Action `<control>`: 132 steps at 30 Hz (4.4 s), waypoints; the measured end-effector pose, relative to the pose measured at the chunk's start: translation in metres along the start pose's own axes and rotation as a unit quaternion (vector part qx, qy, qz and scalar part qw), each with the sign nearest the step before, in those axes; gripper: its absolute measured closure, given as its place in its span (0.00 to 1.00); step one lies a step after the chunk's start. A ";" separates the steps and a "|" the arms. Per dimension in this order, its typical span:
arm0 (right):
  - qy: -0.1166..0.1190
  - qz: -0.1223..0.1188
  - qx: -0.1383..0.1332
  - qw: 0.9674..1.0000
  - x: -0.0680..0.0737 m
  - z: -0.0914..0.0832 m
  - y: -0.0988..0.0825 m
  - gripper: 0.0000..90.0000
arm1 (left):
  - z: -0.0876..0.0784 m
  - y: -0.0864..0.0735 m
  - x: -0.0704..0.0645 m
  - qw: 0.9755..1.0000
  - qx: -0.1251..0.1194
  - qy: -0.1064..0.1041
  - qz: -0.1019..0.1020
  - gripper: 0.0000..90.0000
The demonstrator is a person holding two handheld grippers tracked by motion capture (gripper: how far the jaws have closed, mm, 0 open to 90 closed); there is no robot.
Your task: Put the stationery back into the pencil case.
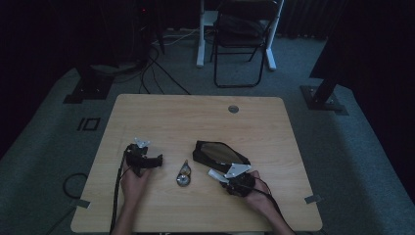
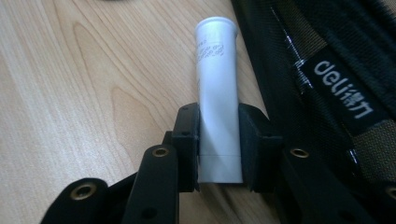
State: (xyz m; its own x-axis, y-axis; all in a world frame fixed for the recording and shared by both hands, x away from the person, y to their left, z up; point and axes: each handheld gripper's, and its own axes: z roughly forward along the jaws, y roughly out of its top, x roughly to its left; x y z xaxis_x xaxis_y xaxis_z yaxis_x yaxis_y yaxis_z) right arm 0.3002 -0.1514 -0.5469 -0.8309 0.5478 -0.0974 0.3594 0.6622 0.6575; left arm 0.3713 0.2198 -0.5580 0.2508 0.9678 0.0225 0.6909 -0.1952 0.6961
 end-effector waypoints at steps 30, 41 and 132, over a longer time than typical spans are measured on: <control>0.009 -0.012 -0.002 1.000 -0.001 -0.003 0.007 0.79 | 0.000 0.000 0.000 1.000 0.000 0.000 0.000 0.03; 0.006 -0.023 -0.024 0.999 0.003 -0.014 0.015 0.79 | 0.000 0.000 0.000 1.000 0.000 0.000 0.000 0.03; -0.052 -0.031 -0.099 0.993 -0.029 -0.064 0.053 0.79 | 0.000 0.000 0.000 1.000 0.000 0.000 0.000 0.03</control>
State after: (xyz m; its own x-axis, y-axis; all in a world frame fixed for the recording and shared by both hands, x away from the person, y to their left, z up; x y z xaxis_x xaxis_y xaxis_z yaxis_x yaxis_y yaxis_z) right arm 0.3166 -0.1647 -0.4613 -0.7965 0.5663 -0.2118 0.2109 0.5885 0.7805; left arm 0.3713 0.2198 -0.5579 0.2508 0.9678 0.0224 0.6910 -0.1952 0.6960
